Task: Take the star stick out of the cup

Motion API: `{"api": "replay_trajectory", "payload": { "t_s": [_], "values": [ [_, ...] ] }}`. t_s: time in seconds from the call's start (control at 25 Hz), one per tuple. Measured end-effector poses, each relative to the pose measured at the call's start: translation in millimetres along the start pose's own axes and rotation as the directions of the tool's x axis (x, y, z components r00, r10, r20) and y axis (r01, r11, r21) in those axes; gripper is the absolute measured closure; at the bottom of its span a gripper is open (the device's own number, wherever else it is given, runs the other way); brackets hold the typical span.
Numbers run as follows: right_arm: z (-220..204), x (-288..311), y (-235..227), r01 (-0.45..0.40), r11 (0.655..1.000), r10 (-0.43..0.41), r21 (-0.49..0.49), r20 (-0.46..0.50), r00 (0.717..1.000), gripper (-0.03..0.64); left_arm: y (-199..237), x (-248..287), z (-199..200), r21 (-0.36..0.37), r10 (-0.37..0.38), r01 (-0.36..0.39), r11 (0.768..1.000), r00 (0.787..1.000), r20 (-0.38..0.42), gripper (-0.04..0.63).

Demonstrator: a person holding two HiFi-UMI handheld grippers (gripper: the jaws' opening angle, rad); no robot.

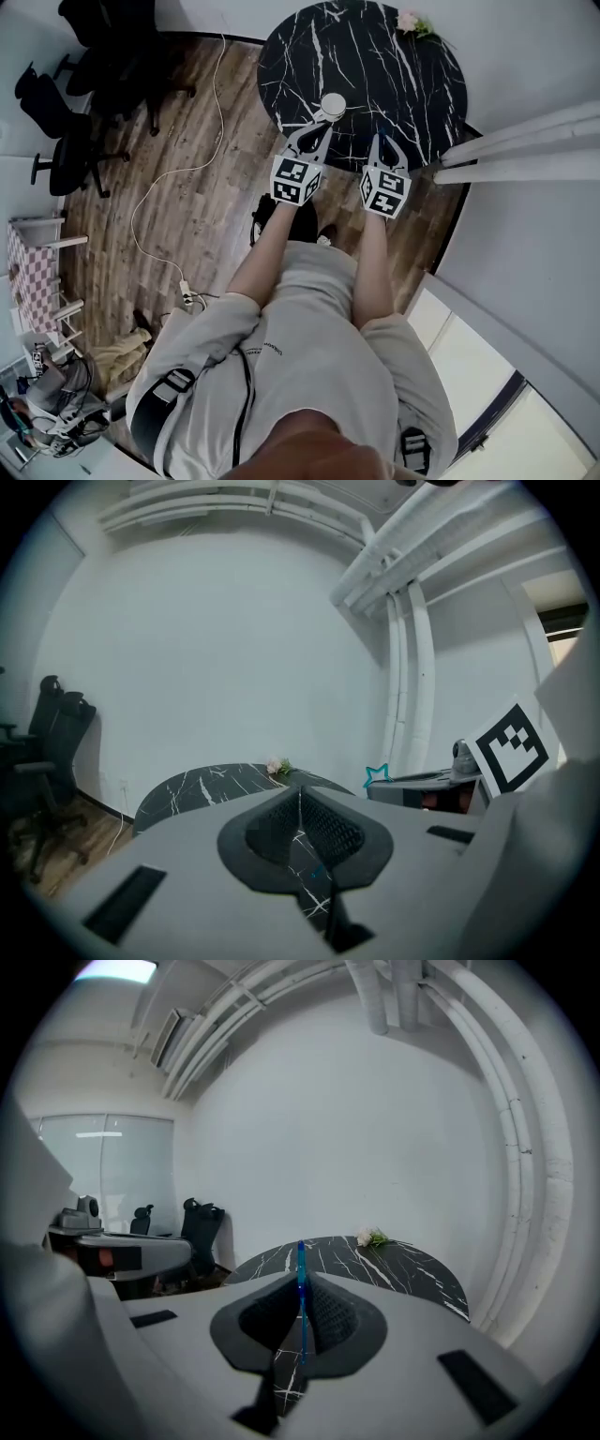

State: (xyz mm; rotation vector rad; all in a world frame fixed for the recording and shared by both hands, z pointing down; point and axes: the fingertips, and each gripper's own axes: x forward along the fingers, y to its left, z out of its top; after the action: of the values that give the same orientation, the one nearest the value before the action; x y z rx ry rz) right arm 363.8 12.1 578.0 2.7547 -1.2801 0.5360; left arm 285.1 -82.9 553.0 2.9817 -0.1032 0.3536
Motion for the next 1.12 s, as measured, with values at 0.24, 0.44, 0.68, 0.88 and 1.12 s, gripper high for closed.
{"api": "replay_trajectory", "payload": {
  "t_s": [0.24,0.44,0.68,0.88,1.12],
  "values": [
    [-13.6,-18.9,-6.2,0.004,1.000,-0.004,-0.013,-0.019,1.000,0.571,-16.2,-5.3,-2.3,0.002,-0.003,0.003,1.000,1.000,-0.003,0.572],
    [-11.2,-24.6,-7.9,0.006,1.000,-0.007,-0.018,-0.011,1.000,0.572,-24.2,-6.2,2.9,0.029,-0.012,0.012,1.000,1.000,0.010,0.571],
    [-8.8,-29.2,-3.0,0.007,1.000,-0.007,-0.022,-0.010,1.000,0.572,-25.0,-11.2,1.7,0.041,-0.018,0.018,0.999,1.000,0.002,0.572],
    [-10.3,-31.4,0.0,0.007,1.000,-0.007,-0.028,-0.011,1.000,0.572,-22.9,-14.6,3.9,0.023,-0.020,0.020,1.000,1.000,0.014,0.571],
    [-11.8,-35.2,3.1,-0.002,0.999,0.002,-0.041,-0.015,1.000,0.572,-20.5,-21.0,3.6,0.015,-0.005,0.005,1.000,1.000,0.017,0.572]
  ]
}}
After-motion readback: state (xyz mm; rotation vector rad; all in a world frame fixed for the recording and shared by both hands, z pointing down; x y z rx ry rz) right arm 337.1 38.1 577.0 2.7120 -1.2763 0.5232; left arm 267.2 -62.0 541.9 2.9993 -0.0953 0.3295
